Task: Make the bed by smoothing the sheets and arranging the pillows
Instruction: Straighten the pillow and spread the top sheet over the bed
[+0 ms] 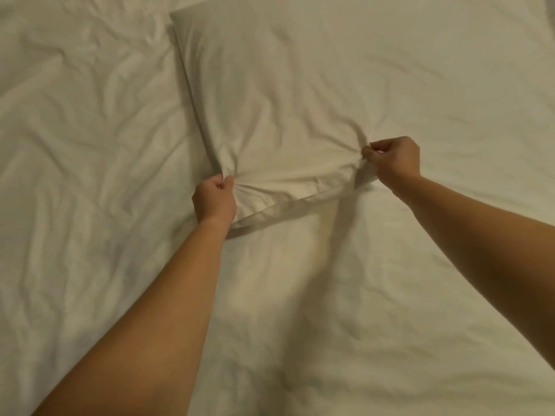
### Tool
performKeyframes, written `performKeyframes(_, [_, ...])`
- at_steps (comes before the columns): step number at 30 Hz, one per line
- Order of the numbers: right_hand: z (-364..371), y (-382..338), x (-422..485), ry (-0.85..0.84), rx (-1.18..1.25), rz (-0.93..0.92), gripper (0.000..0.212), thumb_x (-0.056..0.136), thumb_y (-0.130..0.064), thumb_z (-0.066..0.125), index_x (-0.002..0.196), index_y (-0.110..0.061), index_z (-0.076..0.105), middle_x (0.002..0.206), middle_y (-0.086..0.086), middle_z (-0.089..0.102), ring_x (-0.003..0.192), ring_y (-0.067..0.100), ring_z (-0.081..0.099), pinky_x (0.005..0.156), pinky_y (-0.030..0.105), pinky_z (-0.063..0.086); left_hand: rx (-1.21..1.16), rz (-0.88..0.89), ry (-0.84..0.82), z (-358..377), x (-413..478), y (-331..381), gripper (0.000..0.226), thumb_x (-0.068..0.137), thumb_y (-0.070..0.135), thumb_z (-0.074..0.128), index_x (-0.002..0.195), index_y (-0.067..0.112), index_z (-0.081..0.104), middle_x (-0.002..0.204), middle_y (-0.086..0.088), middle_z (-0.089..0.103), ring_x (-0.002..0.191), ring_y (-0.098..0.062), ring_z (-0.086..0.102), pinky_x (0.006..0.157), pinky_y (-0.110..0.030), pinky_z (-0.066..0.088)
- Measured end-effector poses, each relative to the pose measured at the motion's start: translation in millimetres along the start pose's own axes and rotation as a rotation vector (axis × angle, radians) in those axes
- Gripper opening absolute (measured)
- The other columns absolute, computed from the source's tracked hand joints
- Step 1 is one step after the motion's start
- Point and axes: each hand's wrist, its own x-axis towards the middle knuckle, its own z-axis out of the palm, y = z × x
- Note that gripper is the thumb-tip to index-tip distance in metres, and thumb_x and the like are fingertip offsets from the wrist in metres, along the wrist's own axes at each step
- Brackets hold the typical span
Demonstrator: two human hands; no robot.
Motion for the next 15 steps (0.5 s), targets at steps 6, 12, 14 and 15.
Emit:
performKeyframes(6, [-59,-57,-31,0.058,0.084,-0.095,0.018,0.088,-0.026,0.074,0.099,-0.013,0.082,0.09,0.002,0.078,0.085,0.013,0.071,0.083,0.032,0.056,0.082,0.175,0.116,-64,-37,77,0.044,0.101,0.025,0.057,0.062,0.008,0.045,0.078,-0.022,0.059,0.069,-0.036,0.042,0.063,-0.034,0.031])
performKeyframes(12, [-138,-78,-118,0.029,0.098,-0.123,0.021,0.088,-0.033,0.076,0.101,-0.018,0.082,0.093,-0.004,0.079,0.086,0.007,0.071,0.083,0.033,0.057,0.182,0.287,0.134,-142,-134,114,0.043,0.103,0.03,0.057,0.065,0.009,0.049,0.058,-0.007,0.053,0.06,-0.025,0.042,0.056,-0.035,0.032])
performKeyframes(14, [-153,-60,-158,0.012,0.042,-0.111,0.022,0.087,-0.037,0.076,0.1,-0.02,0.082,0.096,-0.002,0.079,0.09,0.01,0.073,0.083,0.035,0.058,0.19,0.238,0.102,-150,-174,90,0.033,0.103,0.03,0.06,0.08,0.008,0.069,0.071,-0.008,0.069,0.064,-0.021,0.055,0.056,-0.033,0.028])
performKeyframes(15, [-156,-47,-178,-0.004,0.003,-0.1,0.022,0.088,-0.037,0.077,0.1,-0.02,0.082,0.095,0.0,0.079,0.091,0.014,0.073,0.082,0.035,0.058,0.198,0.202,0.084,-151,-195,74,0.029,0.102,0.03,0.06,0.088,0.009,0.074,0.079,-0.009,0.074,0.067,-0.019,0.06,0.057,-0.031,0.03])
